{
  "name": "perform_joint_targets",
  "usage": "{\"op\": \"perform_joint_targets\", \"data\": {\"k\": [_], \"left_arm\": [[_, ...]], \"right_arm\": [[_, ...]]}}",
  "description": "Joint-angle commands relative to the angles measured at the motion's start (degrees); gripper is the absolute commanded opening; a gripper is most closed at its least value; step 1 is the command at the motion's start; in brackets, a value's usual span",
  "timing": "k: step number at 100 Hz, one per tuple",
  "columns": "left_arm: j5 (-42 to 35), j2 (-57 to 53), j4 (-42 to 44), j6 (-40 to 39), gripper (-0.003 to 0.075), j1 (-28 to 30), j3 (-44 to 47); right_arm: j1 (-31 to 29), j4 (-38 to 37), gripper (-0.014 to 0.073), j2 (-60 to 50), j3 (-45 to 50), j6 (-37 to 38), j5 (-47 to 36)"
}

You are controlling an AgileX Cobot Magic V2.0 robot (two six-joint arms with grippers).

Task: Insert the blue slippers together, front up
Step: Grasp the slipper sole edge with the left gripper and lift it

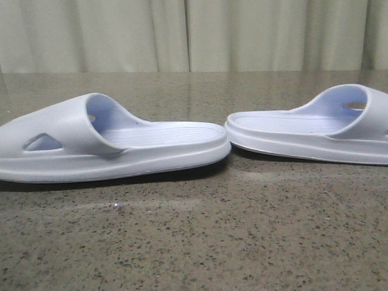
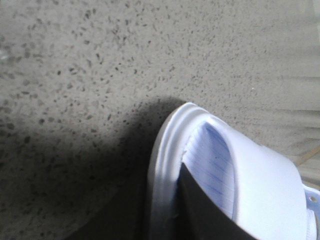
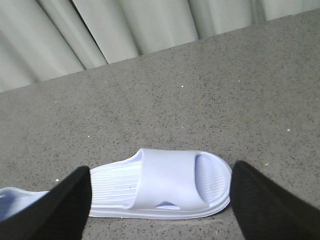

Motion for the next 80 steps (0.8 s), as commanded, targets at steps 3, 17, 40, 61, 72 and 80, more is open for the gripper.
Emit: {"op": "perform_joint_targets", "data": {"k": [3, 17, 40, 61, 72, 80], "left_arm": [[-0.14, -0.36, -3.7, 1.56, 0.0017, -0.4, -0.98], [0.94, -2.43, -5.44, 1.56, 0.0017, -0.4, -1.12], [3.08, -10.02, -8.12, 1.56, 0.0016, 3.1, -1.12], [7.15, -14.99, -11.6, 1.56, 0.0016, 6.57, -1.12], [9.29, -15.11, -14.05, 1.56, 0.0016, 6.57, -1.12], [9.66, -15.11, -15.02, 1.59, 0.0016, 6.57, -1.12]], "right_arm": [[0.1, -0.11, 0.0498, 1.07, -1.61, -0.14, -4.59], [0.1, -0.52, 0.0498, 1.07, -1.61, -0.14, -4.59], [0.1, -0.83, 0.0498, 1.07, -1.61, -0.14, -4.82], [0.1, -0.9, 0.0498, 1.07, -1.61, -0.14, -4.92], [0.1, -0.97, 0.0498, 1.21, -1.51, -0.14, -4.92], [0.1, -1.21, 0.0498, 2.01, -0.76, -0.14, -5.02]]}}
